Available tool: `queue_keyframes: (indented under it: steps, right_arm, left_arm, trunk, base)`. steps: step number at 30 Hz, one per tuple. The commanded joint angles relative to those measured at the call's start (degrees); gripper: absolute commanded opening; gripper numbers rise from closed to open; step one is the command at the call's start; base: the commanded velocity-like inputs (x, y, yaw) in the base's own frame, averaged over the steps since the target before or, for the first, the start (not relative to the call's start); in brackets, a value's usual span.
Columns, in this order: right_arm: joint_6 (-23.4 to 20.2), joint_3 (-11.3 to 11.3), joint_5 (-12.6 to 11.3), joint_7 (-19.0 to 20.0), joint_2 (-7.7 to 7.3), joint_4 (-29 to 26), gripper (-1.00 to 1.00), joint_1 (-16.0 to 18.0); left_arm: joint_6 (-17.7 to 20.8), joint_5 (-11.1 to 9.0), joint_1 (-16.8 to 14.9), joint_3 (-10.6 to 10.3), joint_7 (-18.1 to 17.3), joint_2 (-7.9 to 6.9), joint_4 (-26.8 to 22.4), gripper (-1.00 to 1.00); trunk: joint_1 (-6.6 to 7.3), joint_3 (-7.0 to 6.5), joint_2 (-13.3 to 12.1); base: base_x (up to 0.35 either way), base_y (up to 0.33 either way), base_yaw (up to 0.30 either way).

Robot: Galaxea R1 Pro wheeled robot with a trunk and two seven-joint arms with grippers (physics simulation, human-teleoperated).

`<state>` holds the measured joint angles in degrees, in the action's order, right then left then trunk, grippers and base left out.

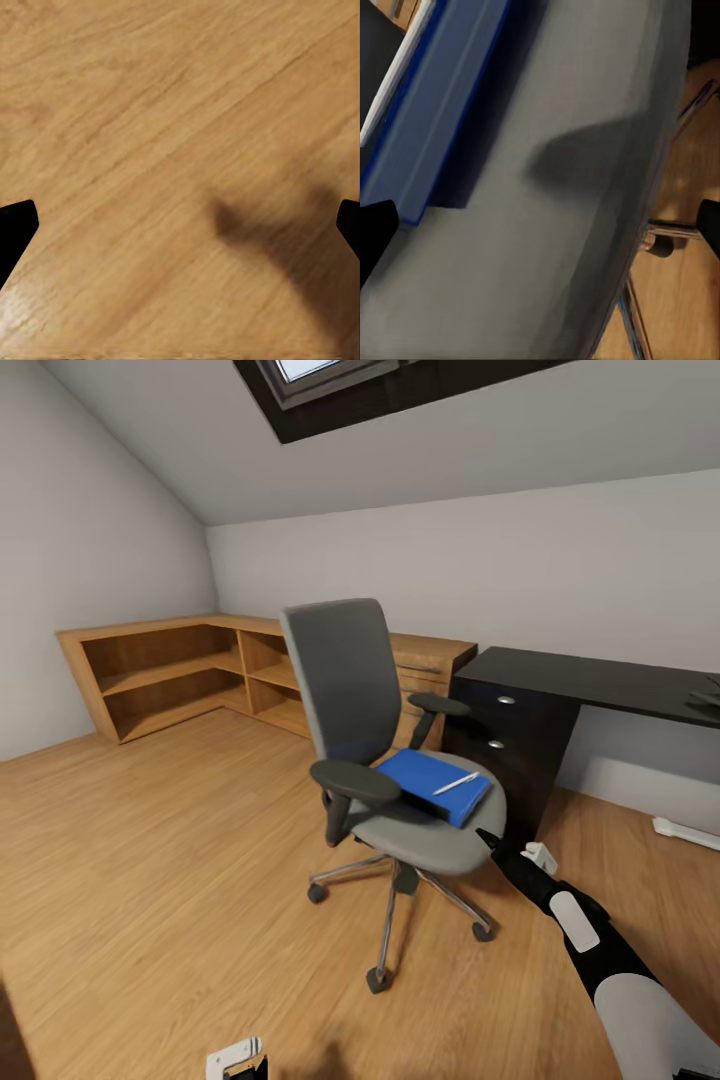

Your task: In the bedroom, organize the workspace by keeping the computer under the desk, ensuring the monitor is on the desk, placing the keyboard on the desk next to the monitor, placing the mouse on the desk next to the keyboard, moving the folder from the swivel chair onto the desk next to the mouse, stacking the notebook on top of the folder with the pen on top of the notebook, and positioning the swivel chair next to the desk.

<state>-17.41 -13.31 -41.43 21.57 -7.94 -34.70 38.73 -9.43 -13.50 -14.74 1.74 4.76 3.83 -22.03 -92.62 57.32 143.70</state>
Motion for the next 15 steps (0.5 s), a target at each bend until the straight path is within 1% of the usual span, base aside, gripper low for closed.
queue_keyframes:
  steps: [1,4,6,11,15]
  right_arm:
    - [-0.5,-0.2,-0.4,0.1,0.02,0.0,1.0,0.0]
    - [-0.5,-0.2,-0.4,0.1,0.02,0.0,1.0,0.0]
    - [-0.5,-0.2,-0.4,0.1,0.02,0.0,1.0,0.0]
    - [-0.5,-0.2,-0.4,0.1,0.03,0.0,1.0,0.0]
    - [-0.5,-0.2,-0.4,0.1,0.03,0.0,1.0,0.0]
  left_arm:
    - [-0.2,-0.1,0.0,0.2,0.0,0.04,0.2,1.0]
    - [-0.2,-0.1,0.0,0.1,-0.1,0.04,0.5,1.0]
    - [-0.4,-0.1,0.0,0.1,-0.2,0.04,0.6,1.0]
    - [-1.6,0.0,0.0,0.1,-0.3,0.04,0.7,1.0]
    - [-1.8,0.0,0.0,0.1,-0.3,0.04,0.7,1.0]
  trunk:
    - [0.01,0.05,0.0]
    - [0.01,0.05,0.0]
    - [0.01,0.05,0.0]
    - [0.01,0.05,0.0]
    - [0.01,0.05,0.0]
  base:
    - [0.0,0.0,0.014]
    - [0.07,0.0,0.007]
    - [0.175,0.0,0.002]
    - [0.25,0.0,0.001]
    - [0.279,0.023,0.0]
